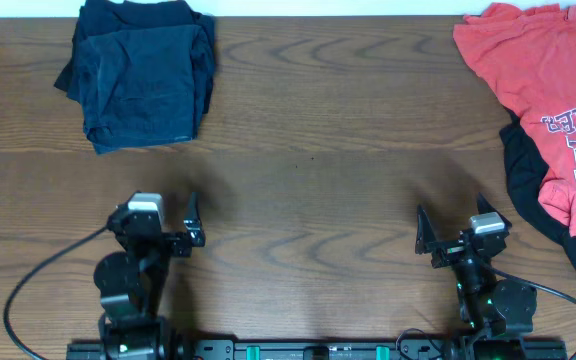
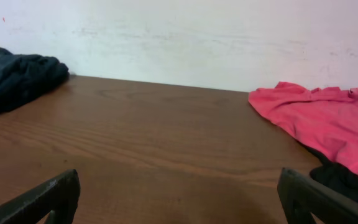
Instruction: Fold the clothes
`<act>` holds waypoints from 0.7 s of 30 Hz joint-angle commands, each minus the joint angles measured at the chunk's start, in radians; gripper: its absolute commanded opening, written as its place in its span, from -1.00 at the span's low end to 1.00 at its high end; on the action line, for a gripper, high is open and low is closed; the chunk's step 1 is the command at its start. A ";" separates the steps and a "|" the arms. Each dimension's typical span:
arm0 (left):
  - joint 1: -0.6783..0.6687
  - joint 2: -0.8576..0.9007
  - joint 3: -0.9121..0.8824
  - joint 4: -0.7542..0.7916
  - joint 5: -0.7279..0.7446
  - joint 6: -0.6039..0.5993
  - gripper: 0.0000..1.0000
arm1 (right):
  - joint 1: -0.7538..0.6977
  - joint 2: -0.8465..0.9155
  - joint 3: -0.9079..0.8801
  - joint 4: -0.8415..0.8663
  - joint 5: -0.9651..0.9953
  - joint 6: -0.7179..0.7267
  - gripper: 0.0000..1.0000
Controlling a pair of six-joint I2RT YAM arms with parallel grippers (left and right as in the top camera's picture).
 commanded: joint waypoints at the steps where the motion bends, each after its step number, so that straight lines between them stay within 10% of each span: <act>1: 0.000 -0.090 -0.049 0.009 -0.006 0.014 0.96 | 0.008 -0.007 -0.003 -0.003 0.002 -0.011 0.99; 21: 0.000 -0.296 -0.138 -0.028 -0.036 0.014 0.96 | 0.008 -0.007 -0.003 -0.003 0.002 -0.011 0.99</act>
